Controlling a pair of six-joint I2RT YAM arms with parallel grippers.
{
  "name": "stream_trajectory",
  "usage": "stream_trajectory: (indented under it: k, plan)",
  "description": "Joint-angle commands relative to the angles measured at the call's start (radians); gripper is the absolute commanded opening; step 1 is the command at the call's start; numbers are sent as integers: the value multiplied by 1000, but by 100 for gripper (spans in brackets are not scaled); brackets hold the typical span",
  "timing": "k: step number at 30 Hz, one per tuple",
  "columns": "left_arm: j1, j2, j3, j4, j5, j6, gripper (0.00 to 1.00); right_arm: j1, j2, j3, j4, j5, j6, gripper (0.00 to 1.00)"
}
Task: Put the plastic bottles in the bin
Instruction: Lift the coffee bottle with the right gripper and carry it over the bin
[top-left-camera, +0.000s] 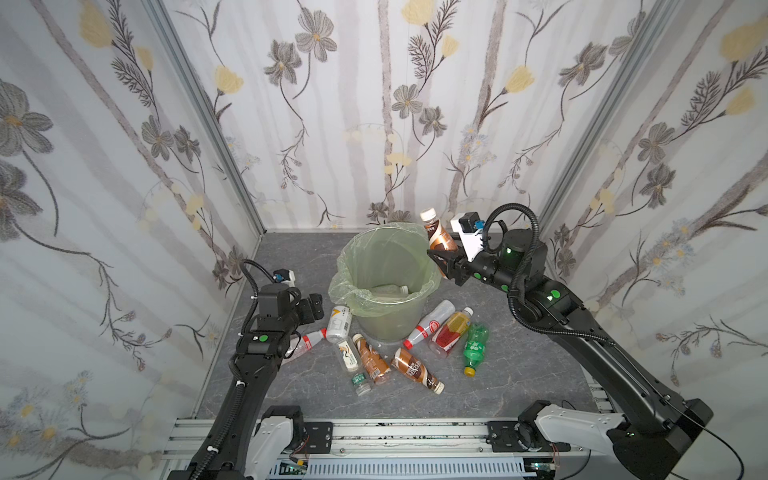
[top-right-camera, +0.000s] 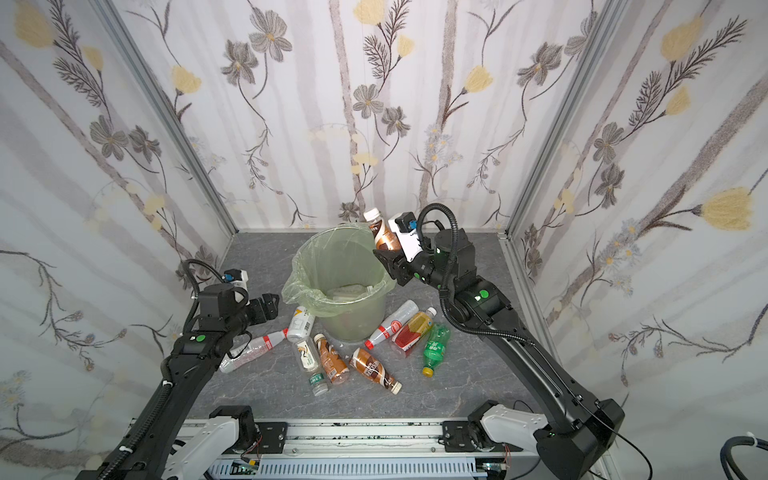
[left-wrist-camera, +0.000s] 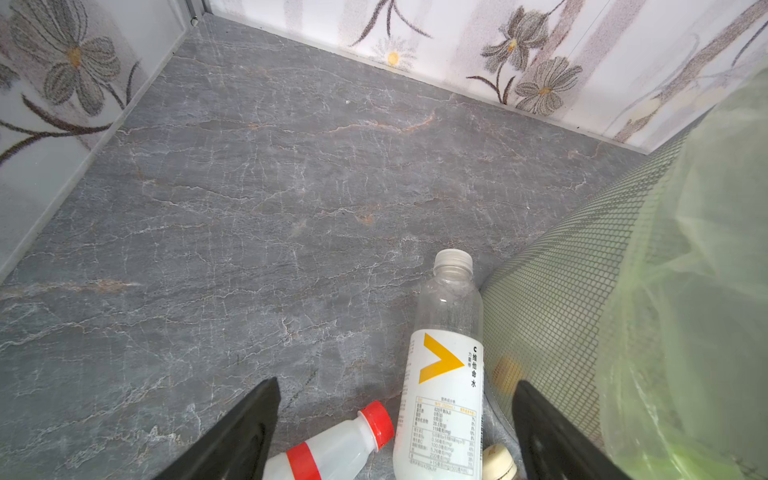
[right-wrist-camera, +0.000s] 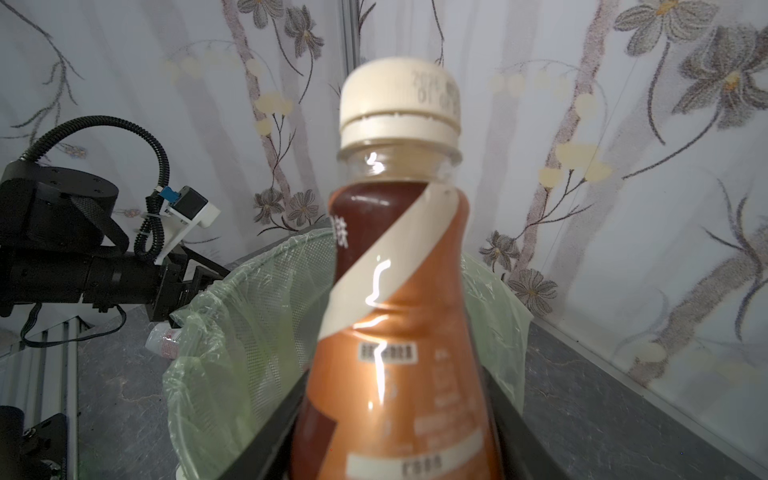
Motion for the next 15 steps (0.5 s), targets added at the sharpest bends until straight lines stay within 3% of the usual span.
stream_trajectory:
  k: [1, 9, 15]
  plan:
    - [2, 4, 3, 35, 9, -14, 89, 34, 63, 63, -22, -22, -96, 44]
    - [2, 0, -1, 37, 5, -13, 89, 120, 199, 152, -90, 40, -200, 52]
    - [2, -3, -3, 37, 4, -9, 89, 168, 265, 171, -123, 54, -247, 52]
